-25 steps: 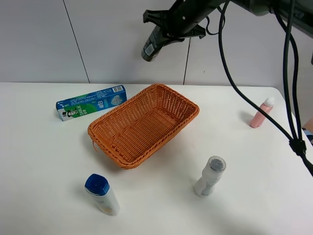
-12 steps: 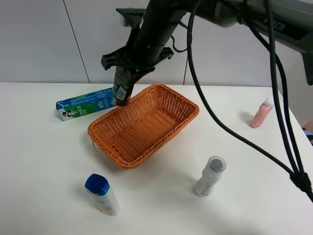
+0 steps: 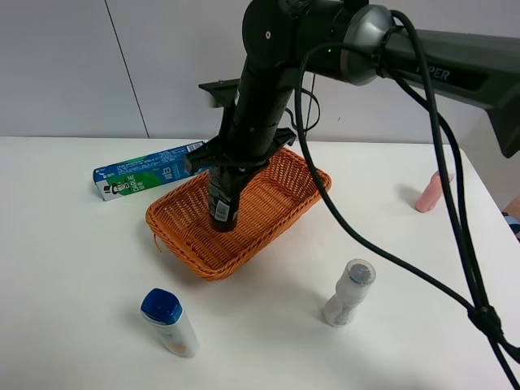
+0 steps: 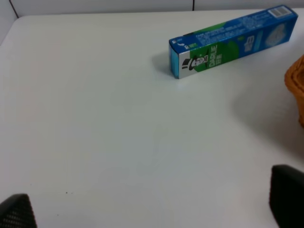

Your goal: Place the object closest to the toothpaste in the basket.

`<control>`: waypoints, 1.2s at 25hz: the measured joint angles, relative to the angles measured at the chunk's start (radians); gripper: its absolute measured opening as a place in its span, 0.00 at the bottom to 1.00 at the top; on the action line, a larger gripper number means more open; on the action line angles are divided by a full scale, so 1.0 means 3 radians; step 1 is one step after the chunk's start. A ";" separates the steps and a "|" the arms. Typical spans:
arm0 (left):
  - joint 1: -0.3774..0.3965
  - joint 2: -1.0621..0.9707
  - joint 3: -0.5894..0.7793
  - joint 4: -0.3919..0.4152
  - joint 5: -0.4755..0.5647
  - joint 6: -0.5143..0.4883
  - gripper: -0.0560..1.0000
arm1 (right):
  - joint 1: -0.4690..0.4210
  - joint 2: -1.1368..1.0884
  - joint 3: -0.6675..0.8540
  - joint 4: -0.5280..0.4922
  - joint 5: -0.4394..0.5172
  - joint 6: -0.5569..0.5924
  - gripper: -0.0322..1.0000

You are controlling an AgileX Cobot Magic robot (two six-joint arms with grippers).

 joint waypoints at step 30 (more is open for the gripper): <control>0.0000 0.0000 0.0000 0.0000 0.0000 0.0000 0.99 | -0.1006 -0.3783 0.1593 -0.1103 -0.0446 0.0448 0.81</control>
